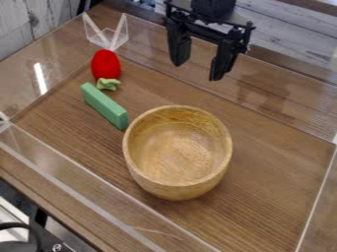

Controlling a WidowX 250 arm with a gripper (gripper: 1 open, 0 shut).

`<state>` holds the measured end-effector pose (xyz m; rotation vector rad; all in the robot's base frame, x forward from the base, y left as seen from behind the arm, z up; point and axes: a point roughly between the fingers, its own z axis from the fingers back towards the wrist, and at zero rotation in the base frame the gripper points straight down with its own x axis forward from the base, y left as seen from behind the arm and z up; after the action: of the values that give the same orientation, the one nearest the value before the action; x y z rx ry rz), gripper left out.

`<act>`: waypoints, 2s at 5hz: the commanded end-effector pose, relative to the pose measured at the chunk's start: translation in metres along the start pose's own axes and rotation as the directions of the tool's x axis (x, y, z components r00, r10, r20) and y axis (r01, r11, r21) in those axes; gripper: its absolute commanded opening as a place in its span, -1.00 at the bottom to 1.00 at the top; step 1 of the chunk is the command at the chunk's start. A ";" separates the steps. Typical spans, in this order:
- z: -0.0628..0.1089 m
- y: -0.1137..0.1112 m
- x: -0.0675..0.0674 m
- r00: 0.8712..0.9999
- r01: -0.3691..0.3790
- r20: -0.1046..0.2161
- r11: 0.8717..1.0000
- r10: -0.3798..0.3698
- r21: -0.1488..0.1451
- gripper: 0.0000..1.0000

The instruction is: Move the red object to the right side of the table

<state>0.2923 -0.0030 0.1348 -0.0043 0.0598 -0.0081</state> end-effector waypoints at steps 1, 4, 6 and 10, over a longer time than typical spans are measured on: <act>-0.008 0.006 -0.001 1.000 -0.011 -0.028 1.000 0.011 0.001 1.00; 0.005 0.092 0.006 0.932 -0.358 0.036 0.933 0.360 -0.034 1.00; -0.010 0.112 0.020 0.842 -0.533 0.058 0.844 0.536 -0.057 1.00; -0.025 0.158 0.055 0.734 -0.664 0.110 0.742 0.670 -0.089 1.00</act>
<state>0.3405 0.1502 0.0863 -0.0330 -0.0135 0.7189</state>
